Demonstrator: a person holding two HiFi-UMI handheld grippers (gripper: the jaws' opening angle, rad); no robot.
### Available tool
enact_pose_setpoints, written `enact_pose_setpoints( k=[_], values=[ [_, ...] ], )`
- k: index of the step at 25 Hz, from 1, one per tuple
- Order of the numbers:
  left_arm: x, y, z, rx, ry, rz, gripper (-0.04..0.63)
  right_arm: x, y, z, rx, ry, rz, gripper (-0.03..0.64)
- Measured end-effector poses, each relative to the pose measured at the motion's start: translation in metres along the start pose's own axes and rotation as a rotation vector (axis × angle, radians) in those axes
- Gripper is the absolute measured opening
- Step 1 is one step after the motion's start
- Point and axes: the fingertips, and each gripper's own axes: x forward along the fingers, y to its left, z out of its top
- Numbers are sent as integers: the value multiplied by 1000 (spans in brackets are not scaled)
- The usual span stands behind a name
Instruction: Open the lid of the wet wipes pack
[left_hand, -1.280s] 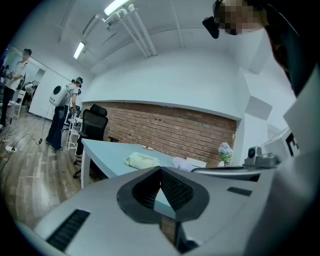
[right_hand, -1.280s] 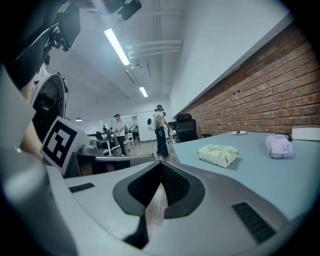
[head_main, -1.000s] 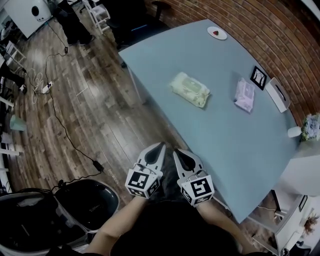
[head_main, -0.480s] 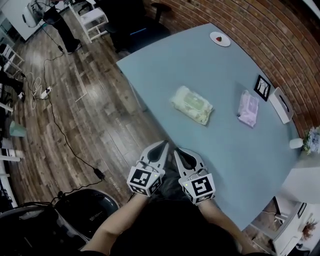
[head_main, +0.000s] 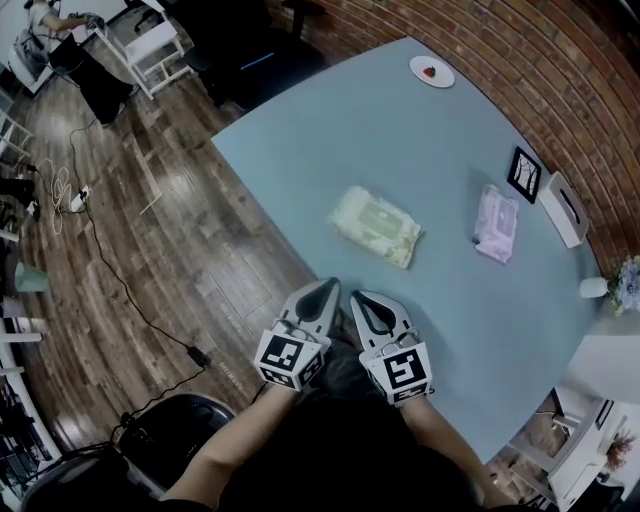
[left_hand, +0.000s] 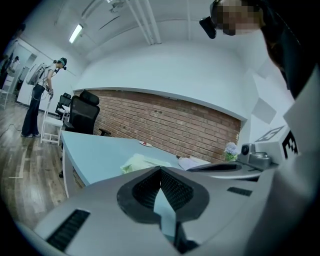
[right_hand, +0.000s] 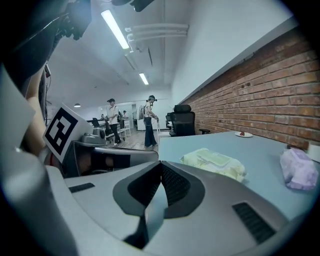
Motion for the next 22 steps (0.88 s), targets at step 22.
enact_pose_setpoints(
  k=[22],
  values=[
    [59, 33, -10, 11, 68, -38, 12, 38, -67, 8, -483, 122, -67, 22]
  ],
)
